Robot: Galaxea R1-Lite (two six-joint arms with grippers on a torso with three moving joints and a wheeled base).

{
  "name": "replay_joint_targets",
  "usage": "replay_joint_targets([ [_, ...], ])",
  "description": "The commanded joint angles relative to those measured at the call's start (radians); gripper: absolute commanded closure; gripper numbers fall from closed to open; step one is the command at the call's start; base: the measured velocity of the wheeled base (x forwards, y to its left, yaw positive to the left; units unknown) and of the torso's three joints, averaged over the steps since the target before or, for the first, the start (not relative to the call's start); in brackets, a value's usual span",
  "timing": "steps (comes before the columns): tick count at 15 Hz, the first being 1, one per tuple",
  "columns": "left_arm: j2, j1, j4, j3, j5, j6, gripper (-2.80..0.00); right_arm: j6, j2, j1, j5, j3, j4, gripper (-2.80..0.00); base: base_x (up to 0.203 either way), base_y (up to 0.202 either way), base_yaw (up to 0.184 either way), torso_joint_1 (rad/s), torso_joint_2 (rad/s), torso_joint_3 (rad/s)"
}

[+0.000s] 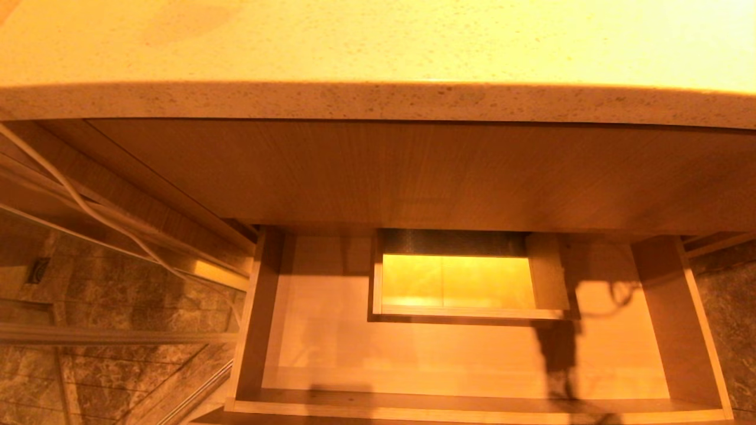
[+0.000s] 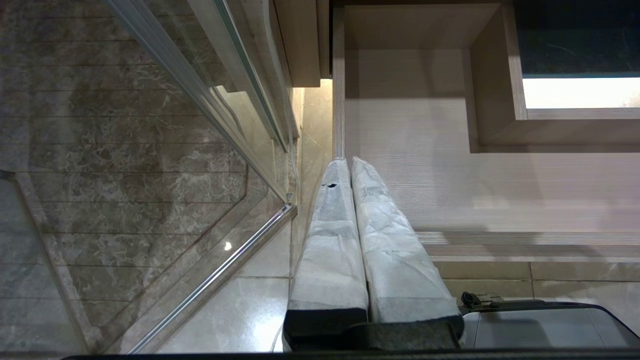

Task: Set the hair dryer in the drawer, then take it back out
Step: Pick up the hairdryer

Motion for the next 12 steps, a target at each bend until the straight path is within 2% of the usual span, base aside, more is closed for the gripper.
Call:
replay_joint_targets([
  [1,0.0,0.0,0.0,0.002,0.0,0.0,0.0,0.001,-0.02,-0.018,-0.003,0.002,0.01,-2.8,0.0,0.0,0.0,0.0,0.0,0.0],
  [6,0.0,0.0,0.0,0.002,0.0,0.0,0.0,0.001,-0.071,-0.05,-0.009,0.073,0.086,-2.8,0.0,0.0,0.0,0.0,0.0,0.0],
  [12,0.0,0.0,0.0,0.002,0.0,0.0,0.0,0.03,-0.063,-0.076,-0.006,0.07,0.123,-2.8,0.0,0.0,0.0,0.0,0.0,0.0],
])
